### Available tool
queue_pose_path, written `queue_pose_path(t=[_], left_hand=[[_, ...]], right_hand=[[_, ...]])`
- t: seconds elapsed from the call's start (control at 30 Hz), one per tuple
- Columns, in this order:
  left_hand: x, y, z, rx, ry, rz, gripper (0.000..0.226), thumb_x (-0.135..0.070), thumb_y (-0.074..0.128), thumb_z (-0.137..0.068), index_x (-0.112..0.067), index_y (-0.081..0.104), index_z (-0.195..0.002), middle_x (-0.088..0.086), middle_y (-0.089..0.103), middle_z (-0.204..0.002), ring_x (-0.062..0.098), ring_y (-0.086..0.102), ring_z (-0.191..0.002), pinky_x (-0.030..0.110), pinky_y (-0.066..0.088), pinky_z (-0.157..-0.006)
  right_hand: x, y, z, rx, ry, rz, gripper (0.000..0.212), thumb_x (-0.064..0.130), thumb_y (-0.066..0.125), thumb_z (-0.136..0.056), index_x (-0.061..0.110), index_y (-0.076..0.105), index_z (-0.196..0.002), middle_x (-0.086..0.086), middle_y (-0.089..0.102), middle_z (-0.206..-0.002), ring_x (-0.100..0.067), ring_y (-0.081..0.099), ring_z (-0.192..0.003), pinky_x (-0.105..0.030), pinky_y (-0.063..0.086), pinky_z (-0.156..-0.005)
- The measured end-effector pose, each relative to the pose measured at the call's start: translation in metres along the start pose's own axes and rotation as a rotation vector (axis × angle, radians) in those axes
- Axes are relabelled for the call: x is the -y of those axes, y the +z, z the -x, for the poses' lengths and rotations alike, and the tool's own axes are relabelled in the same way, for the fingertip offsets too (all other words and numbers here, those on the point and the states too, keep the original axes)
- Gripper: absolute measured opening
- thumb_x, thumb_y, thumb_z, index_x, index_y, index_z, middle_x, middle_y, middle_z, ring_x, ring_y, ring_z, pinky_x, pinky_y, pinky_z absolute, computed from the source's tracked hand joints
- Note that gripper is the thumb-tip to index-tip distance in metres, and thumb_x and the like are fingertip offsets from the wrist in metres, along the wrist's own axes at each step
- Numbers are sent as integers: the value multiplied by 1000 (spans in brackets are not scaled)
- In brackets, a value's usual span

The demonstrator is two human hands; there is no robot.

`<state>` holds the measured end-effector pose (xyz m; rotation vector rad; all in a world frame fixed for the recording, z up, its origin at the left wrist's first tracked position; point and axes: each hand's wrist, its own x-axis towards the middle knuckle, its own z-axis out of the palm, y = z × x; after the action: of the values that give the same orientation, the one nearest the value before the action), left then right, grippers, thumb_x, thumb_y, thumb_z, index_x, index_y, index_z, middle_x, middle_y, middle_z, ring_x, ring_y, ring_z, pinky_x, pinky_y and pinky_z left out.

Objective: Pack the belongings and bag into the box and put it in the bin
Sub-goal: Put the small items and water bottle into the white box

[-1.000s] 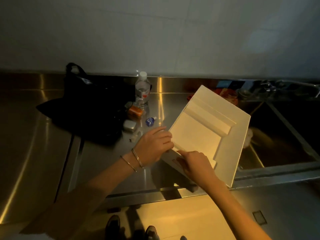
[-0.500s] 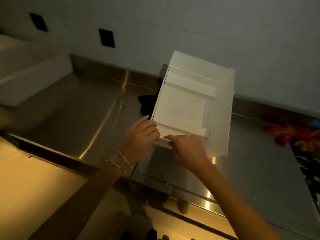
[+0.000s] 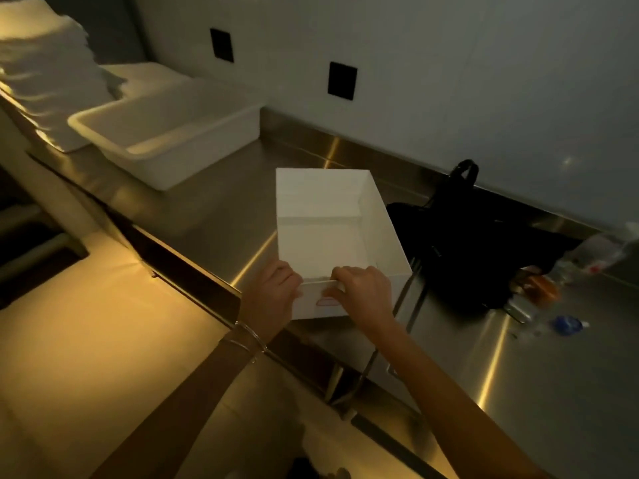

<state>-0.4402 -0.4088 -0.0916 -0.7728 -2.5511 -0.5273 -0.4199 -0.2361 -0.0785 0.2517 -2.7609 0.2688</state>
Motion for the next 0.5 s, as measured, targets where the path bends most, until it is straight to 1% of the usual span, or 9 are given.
queue_pose_path(t=[0.07, 0.17, 0.2, 0.27, 0.33, 0.37, 0.43, 0.47, 0.5], left_hand=[[8, 2, -3, 75, -16, 19, 28, -11, 87, -52, -9, 67, -71, 7, 69, -75, 13, 46, -84, 23, 50, -64], [15, 10, -9, 175, -10, 20, 31, -14, 89, -50, -9, 67, -72, 7, 69, -74, 21, 62, -74, 26, 53, -58], [14, 13, -10, 191, -13, 8, 30, -14, 89, -51, -10, 67, -72, 7, 69, -74, 23, 64, -72, 27, 54, -58], [13, 18, -13, 237, -21, -19, 29, -12, 88, -54, -10, 67, -74, 6, 68, -76, 23, 64, -74, 27, 54, -61], [12, 23, -18, 281, -43, -52, 26, -14, 83, -63, -11, 68, -84, 6, 68, -85, 23, 61, -85, 29, 52, -71], [11, 24, -22, 311, -45, -76, 25, -16, 81, -67, -11, 68, -88, 5, 69, -89, 22, 60, -89, 29, 51, -76], [4, 24, -32, 300, 31, -128, 28, -23, 84, -61, -16, 68, -83, 0, 70, -82, 17, 62, -81, 26, 51, -74], [-1, 25, -35, 308, 57, -124, 28, -26, 82, -64, -17, 67, -85, -1, 69, -84, 16, 62, -81, 26, 50, -75], [-7, 26, -38, 358, 65, -74, 24, -25, 74, -74, -16, 64, -95, 0, 68, -93, 18, 60, -88, 27, 46, -79]], right_hand=[[0, 10, -5, 19, 24, -10, 31, 28, 86, -55, 14, 59, -56, -1, 61, -48, -19, 52, -38, -20, 29, -50], [-6, 20, -10, 59, 55, -50, 24, 25, 82, -62, 12, 62, -63, -5, 65, -54, -24, 57, -46, -24, 35, -52], [-8, 21, -11, 77, 60, -74, 19, 23, 78, -68, 10, 64, -69, -7, 67, -60, -26, 59, -52, -26, 36, -55], [-14, 22, -11, 152, 81, -137, 11, 19, 64, -83, 9, 66, -85, -10, 69, -80, -27, 61, -73, -30, 40, -63], [-21, 22, -9, 188, 124, -183, 13, 17, 54, -90, 9, 64, -93, -9, 67, -94, -24, 58, -86, -33, 45, -71], [-24, 22, -8, 183, 142, -190, 13, 17, 53, -90, 9, 63, -93, -8, 67, -95, -23, 58, -87, -35, 47, -72], [-32, 21, -5, 141, 165, -173, 11, 17, 58, -88, 9, 65, -89, -9, 68, -92, -25, 60, -84, -39, 49, -72], [-37, 20, -5, 121, 176, -158, 10, 19, 62, -85, 9, 66, -86, -9, 69, -88, -26, 61, -81, -40, 49, -71], [-41, 18, -4, 105, 191, -147, 11, 21, 66, -81, 10, 67, -83, -8, 69, -85, -25, 62, -78, -40, 49, -70]])
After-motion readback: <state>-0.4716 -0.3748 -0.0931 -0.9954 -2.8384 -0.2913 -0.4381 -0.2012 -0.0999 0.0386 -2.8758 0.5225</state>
